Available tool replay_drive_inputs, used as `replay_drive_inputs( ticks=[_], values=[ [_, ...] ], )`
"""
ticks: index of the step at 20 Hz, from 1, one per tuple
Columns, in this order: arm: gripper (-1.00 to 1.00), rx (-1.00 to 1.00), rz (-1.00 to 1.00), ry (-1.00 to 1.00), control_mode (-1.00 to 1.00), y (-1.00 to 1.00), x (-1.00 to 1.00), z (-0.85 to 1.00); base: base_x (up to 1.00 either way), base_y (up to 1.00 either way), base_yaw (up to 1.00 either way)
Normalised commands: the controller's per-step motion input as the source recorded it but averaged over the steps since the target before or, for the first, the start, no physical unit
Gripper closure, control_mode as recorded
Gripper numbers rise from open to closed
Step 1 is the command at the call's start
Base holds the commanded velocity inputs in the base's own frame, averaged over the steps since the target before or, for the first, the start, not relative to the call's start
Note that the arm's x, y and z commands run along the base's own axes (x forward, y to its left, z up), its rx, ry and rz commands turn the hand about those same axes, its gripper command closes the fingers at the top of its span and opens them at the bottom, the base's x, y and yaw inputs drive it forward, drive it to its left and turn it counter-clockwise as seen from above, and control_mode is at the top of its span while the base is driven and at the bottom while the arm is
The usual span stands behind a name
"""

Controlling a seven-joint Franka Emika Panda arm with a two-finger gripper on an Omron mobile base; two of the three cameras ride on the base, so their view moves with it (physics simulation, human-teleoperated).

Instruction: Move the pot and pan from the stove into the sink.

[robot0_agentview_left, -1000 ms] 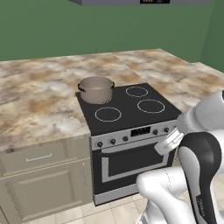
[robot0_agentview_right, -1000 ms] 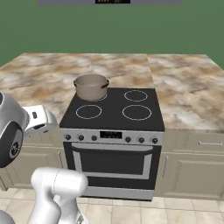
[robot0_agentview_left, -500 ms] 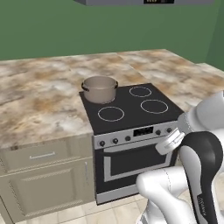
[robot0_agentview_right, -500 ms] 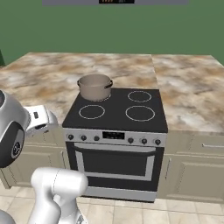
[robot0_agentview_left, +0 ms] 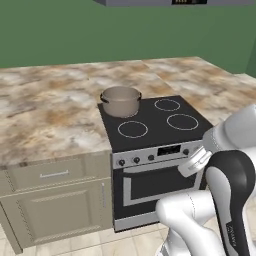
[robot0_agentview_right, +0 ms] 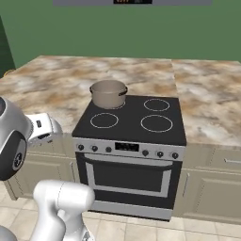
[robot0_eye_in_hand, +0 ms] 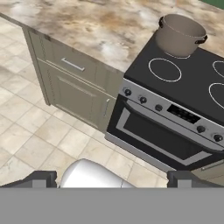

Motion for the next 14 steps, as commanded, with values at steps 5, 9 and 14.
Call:
replay_drive_inputs(
  ticks=[5,9,14],
  values=[
    [-1.0,0.0,0.0,0.0,1.0,0.0,0.0,0.0,0.02,-0.24,0.0],
    [-1.0,0.0,0.0,0.0,1.0,0.0,0.0,0.0,0.05,-0.63,0.02],
    [-1.0,0.0,0.0,0.0,1.0,0.0,0.0,0.0,0.0,-0.16,0.0]
  ],
)
